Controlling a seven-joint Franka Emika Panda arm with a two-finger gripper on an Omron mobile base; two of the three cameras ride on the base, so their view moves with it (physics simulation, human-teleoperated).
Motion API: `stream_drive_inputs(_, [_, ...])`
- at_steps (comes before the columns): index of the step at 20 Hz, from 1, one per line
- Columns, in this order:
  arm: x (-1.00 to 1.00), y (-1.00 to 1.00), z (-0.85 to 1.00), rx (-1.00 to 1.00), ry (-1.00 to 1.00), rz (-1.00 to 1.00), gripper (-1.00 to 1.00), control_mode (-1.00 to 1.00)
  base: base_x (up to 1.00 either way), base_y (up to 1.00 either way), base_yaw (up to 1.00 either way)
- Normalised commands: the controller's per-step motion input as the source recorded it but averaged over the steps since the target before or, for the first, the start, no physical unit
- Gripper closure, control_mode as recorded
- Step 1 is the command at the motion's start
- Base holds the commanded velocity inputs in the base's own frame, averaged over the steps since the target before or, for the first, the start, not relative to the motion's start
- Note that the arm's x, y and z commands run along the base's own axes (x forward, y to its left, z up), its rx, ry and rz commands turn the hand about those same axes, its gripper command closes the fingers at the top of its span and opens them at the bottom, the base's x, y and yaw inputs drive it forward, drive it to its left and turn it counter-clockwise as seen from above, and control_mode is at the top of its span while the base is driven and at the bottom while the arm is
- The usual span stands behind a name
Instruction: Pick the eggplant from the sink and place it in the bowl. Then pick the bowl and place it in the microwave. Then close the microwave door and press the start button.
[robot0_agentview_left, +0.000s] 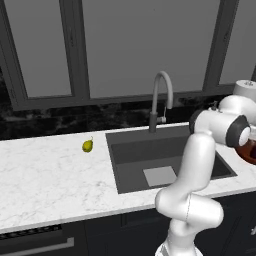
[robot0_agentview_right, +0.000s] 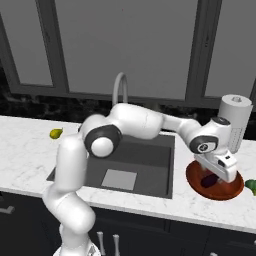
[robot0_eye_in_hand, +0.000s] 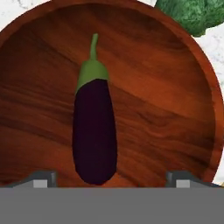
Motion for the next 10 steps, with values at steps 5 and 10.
stream_drive_inputs(5, [-0.58, 0.69, 0.6, 0.0, -0.08, 0.01, -1.0, -1.0, 0.0, 0.0, 0.0])
stream_drive_inputs(10, [-0.37, 0.25, 0.16, 0.0, -0.01, -0.1, -1.0, -1.0, 0.0, 0.0, 0.0])
